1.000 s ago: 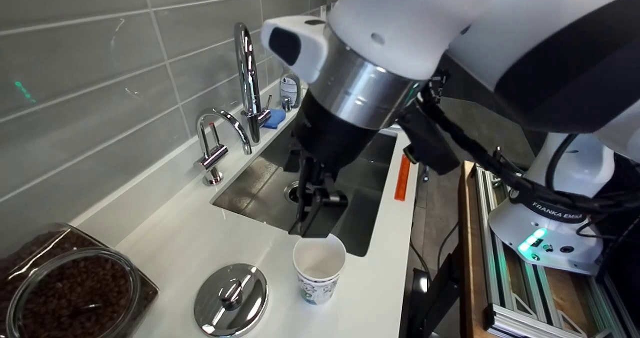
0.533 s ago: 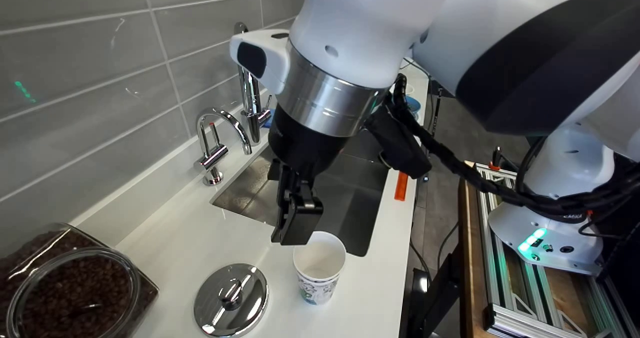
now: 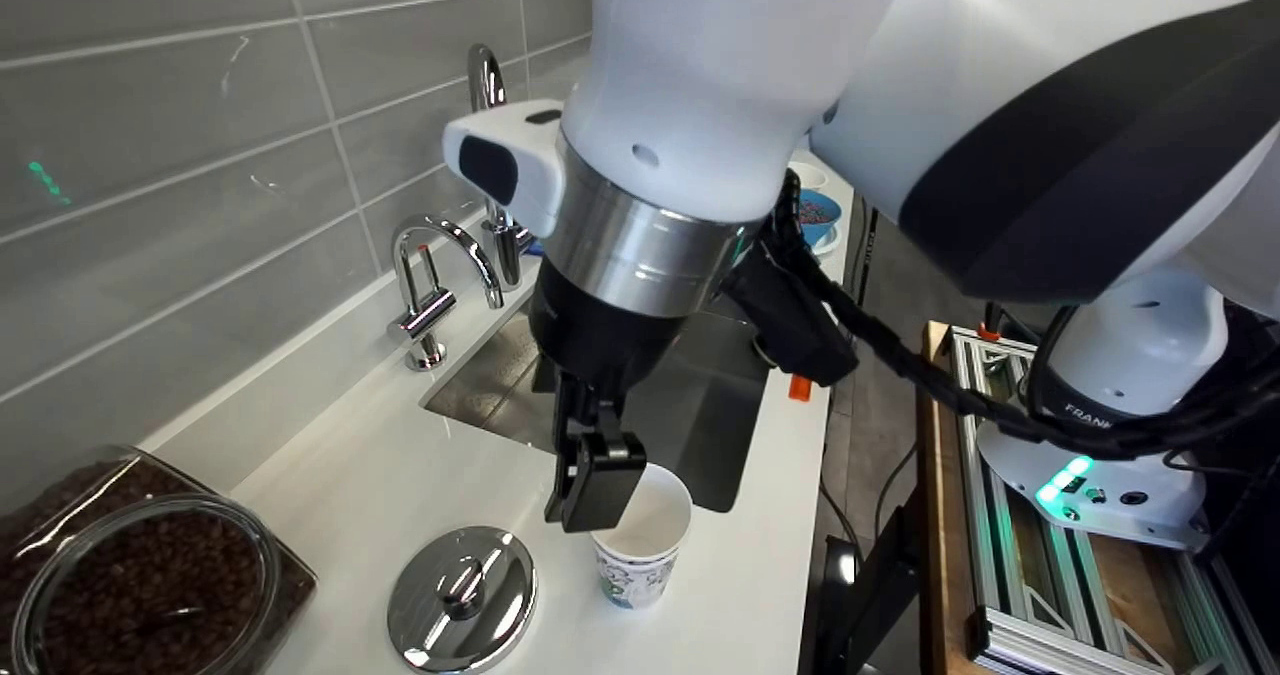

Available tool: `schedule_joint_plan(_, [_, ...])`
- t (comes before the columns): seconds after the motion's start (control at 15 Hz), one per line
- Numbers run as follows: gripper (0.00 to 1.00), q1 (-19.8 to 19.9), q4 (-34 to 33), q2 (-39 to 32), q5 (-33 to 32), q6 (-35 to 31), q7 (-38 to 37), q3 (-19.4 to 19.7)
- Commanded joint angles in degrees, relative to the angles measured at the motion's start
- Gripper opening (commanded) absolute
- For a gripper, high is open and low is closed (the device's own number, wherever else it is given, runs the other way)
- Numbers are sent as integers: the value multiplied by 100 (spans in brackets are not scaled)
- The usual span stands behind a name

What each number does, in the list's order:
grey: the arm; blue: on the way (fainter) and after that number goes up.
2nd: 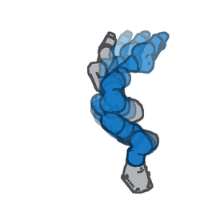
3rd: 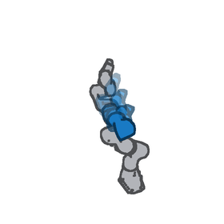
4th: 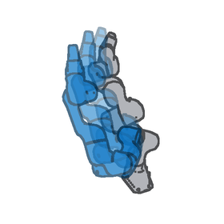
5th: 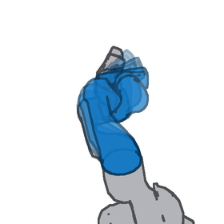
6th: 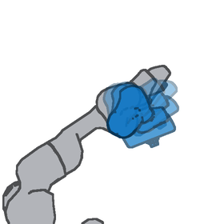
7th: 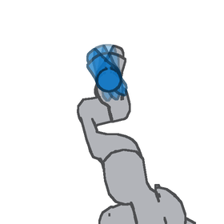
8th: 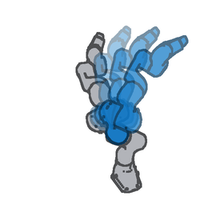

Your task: Put the silver lid on the glass container.

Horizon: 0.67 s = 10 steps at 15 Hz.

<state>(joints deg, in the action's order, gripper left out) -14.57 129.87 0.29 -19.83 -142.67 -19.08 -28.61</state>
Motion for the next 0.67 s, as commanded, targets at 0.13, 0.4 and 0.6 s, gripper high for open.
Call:
schedule_joint_plan(0.13, [100,-530,-562,-1142,-132,5,152,426])
schedule_joint_plan(0.4, [100,-854,-916,-1779,-91,13,381,720])
schedule_joint_plan(0.6, [100,-1072,-1220,-2171,-67,20,464,931])
